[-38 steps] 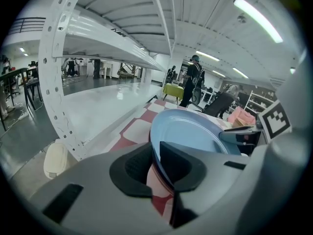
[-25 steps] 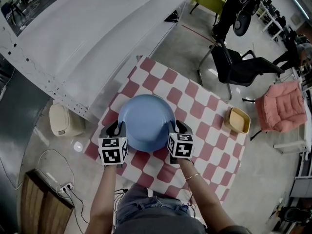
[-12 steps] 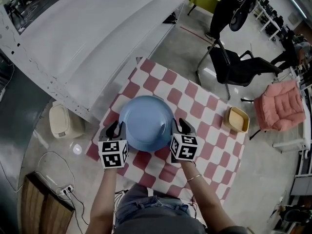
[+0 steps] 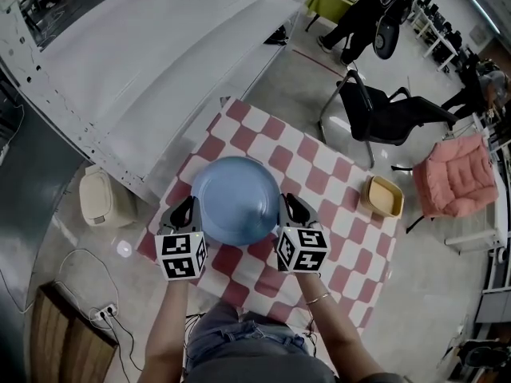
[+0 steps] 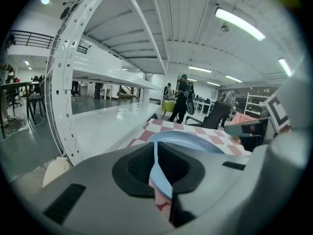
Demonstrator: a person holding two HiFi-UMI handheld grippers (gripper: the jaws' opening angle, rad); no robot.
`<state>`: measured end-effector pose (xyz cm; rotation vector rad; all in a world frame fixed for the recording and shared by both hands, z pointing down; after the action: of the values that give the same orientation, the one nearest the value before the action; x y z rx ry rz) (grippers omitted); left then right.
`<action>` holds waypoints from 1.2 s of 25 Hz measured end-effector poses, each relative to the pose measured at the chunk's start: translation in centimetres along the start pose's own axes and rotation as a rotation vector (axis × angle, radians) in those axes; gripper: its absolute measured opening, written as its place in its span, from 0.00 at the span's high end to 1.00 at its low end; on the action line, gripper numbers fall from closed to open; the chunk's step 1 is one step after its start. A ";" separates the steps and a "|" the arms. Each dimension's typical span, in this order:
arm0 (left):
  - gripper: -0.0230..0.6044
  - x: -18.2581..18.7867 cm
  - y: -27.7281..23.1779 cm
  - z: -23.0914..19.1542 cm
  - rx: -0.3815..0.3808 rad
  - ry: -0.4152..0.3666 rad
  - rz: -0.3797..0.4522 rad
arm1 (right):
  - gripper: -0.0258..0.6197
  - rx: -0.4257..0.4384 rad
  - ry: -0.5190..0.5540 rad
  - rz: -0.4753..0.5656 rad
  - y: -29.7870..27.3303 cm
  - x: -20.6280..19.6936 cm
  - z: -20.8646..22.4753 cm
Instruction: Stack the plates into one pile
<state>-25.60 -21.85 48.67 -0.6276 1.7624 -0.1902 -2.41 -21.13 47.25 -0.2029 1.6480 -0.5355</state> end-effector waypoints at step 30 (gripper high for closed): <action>0.94 0.2 14.2 9.2 0.021 -0.034 0.203 | 0.95 0.216 -0.021 0.302 16.3 2.7 -0.6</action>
<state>-21.45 -8.16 39.55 -0.4311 1.7761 -0.0578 -0.54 -7.91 37.42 0.1968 1.5516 -0.4737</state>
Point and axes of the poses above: the fingertips, and each gripper's own axes: y backward along the fingers, z to its right, x out of its top, the point moved 1 cm from there along y, backward along the fingers, and after that the axes turned 10 degrees about y, right-handed, at the moved point
